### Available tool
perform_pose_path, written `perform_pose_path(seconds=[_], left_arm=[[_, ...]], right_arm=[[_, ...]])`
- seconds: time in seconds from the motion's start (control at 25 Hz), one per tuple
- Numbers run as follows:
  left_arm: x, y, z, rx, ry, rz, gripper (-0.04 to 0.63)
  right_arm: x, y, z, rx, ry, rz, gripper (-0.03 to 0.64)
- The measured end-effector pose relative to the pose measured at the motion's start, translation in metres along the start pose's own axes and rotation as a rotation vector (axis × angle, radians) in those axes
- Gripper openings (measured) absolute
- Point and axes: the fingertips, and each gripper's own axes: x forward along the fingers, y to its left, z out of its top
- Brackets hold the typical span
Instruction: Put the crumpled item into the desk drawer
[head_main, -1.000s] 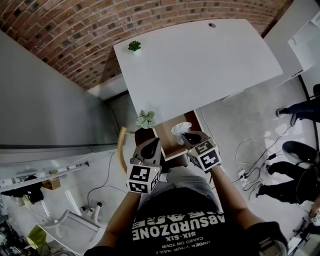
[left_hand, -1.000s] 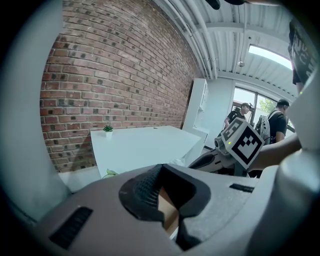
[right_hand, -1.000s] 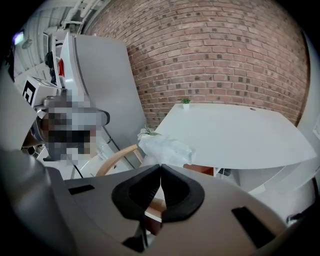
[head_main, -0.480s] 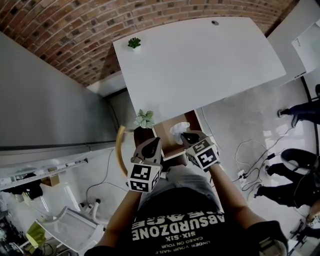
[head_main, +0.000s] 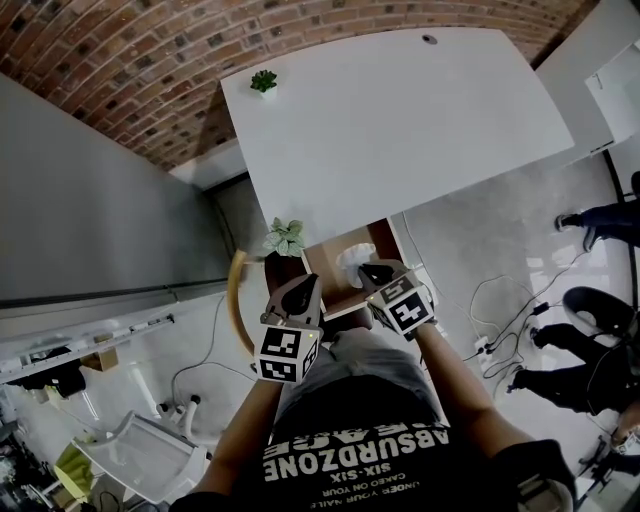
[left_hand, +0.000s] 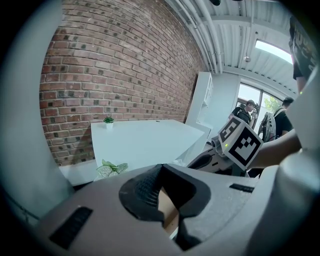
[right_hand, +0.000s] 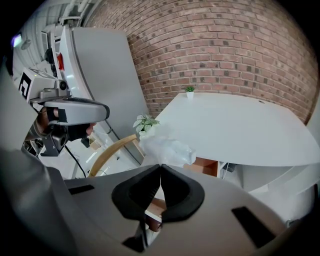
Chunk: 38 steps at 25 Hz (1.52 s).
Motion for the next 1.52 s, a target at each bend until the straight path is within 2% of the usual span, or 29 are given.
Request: perform_pose_path(seconds=[0.84, 1.12, 1.52], left_arm=[[0.016, 0.003, -0.007, -0.001, 0.029, -0.011, 0.005], [0.028, 0.004, -0.011, 0.007, 0.052, -0.046, 0.005], [0.055, 0.001, -0.007, 0.059, 0.088, -0.095, 0.005]], right_arm=[[0.014, -0.007, -0.014, 0.008, 0.035, 0.004, 0.002], [0.019, -0.012, -0.018, 0.030, 0.040, -0.015, 0.001], [0.023, -0.026, -0.024, 0.070, 0.029, -0.037, 0.002]])
